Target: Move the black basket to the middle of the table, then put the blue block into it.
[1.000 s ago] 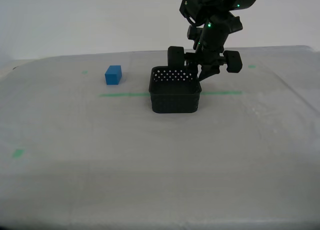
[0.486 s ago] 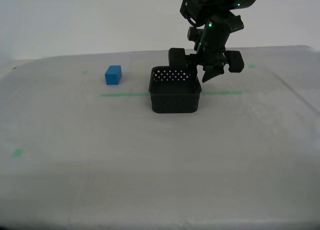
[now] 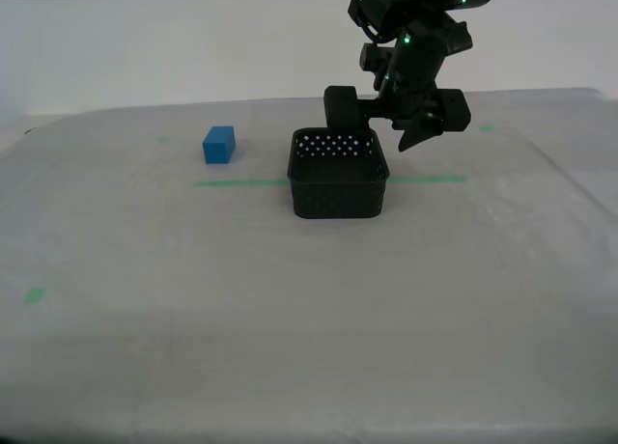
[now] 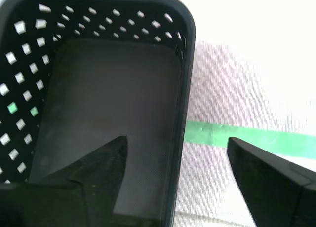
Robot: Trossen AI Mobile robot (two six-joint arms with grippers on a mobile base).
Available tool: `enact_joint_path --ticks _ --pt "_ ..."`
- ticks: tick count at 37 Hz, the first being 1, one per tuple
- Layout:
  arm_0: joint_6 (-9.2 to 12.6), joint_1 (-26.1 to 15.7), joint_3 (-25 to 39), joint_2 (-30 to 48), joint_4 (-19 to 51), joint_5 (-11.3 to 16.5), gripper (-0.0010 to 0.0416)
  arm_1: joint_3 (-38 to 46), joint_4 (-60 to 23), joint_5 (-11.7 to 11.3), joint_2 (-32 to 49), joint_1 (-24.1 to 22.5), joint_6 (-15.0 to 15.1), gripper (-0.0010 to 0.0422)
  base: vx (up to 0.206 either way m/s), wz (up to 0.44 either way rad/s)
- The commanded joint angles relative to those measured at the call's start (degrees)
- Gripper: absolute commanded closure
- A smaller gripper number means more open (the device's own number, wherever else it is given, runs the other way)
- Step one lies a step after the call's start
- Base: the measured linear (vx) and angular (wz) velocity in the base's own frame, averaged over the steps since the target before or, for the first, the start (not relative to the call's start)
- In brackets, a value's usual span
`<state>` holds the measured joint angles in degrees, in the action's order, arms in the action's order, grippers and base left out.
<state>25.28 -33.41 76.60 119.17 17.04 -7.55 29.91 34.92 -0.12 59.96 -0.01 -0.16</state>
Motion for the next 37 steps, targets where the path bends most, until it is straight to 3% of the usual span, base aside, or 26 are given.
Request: enact_joint_path --ticks 1,10,23,30,37 --pt "-0.1 0.0 0.1 -0.2 -0.5 -0.2 0.0092 0.1 0.3 0.0 0.0 0.0 0.2 0.0412 0.0 0.0" --pt "-1.4 0.0 0.1 -0.2 -0.5 0.0 0.0056 0.1 0.3 0.0 0.0 0.0 0.2 0.0412 0.0 0.0" --pt "-1.3 0.0 0.1 -1.6 -0.1 0.3 0.0047 0.1 0.3 0.0 0.0 0.0 0.2 0.0412 0.0 0.0" --pt "-1.4 0.0 0.1 -3.3 2.5 0.4 0.0015 0.1 0.3 0.0 0.0 0.0 0.2 0.0412 0.0 0.0" --pt "-4.0 0.5 0.0 -5.9 5.5 0.3 0.0009 0.1 0.3 0.0 0.0 0.0 0.2 0.0412 0.0 0.0"
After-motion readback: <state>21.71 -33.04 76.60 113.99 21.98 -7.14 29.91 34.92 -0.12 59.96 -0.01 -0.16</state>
